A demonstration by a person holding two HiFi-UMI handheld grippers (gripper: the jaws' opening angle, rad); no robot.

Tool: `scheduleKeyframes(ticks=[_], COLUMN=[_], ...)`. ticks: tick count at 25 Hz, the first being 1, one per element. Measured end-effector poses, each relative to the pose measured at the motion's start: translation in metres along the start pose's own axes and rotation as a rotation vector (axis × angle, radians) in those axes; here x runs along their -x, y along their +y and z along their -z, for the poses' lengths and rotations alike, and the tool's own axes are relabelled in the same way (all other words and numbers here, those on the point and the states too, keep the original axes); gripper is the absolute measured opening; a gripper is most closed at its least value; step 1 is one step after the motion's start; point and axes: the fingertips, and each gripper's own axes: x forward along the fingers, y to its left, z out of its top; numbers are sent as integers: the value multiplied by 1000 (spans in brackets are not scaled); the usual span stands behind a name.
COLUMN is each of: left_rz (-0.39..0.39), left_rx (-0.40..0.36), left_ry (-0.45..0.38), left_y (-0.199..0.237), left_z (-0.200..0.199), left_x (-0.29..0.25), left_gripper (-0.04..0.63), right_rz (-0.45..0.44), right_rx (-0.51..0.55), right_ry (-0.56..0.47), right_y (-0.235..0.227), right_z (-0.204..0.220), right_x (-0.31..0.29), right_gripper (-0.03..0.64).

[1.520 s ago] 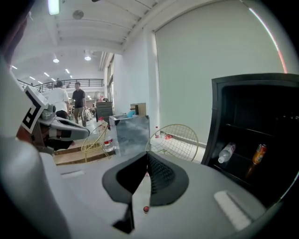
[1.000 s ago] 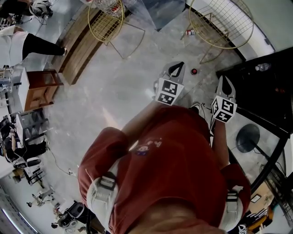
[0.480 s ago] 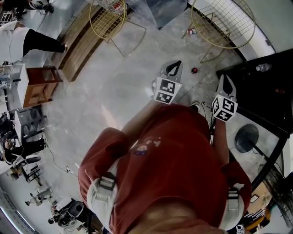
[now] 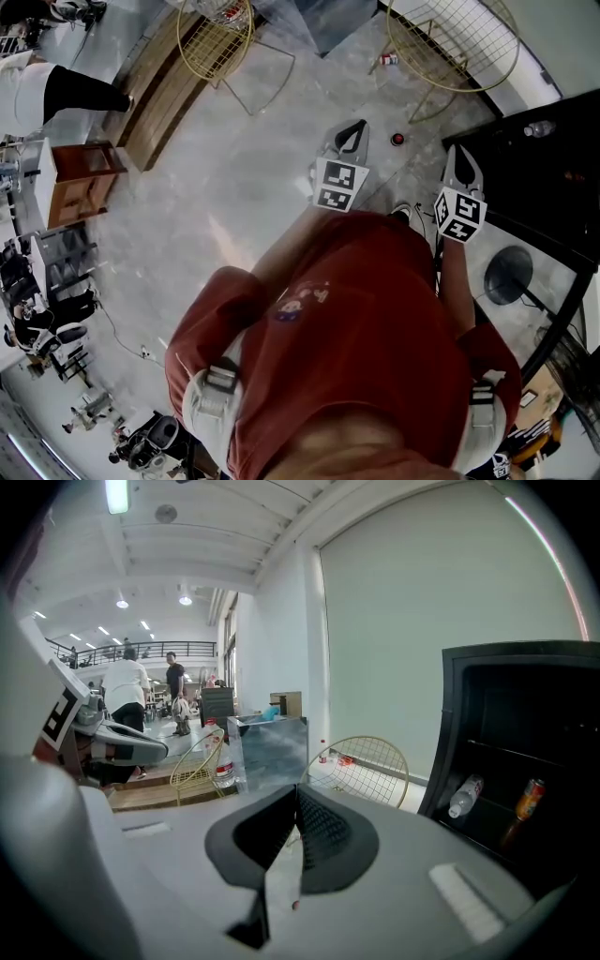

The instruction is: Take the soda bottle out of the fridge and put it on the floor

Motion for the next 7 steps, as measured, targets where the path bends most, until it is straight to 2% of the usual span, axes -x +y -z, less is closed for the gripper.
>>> scheduleKeyframes(ticks=[7], left_rz=[2], left_rx=[2], left_ry=[-12], left_y=[7], left_z=[0], left_x=[9], left_gripper=[-2], right_rz=[-11], right_rx=[-2], right_ry=[-6], right_y=[17], right_z=[-5], right_x=[1], right_gripper=[2])
